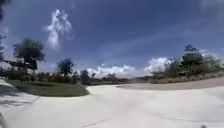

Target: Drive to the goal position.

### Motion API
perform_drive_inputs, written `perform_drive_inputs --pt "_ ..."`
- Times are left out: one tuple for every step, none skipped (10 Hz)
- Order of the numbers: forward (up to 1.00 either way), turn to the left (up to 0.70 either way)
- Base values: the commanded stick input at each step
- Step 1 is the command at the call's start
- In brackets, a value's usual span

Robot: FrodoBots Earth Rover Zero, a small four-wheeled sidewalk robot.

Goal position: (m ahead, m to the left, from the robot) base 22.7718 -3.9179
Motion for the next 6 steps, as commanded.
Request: perform_drive_inputs --pt "0.85 0.04" --pt "0.85 0.04" --pt "0.85 0.04" --pt "0.85 0.04" --pt "0.85 0.04" --pt "0.85 0.04"
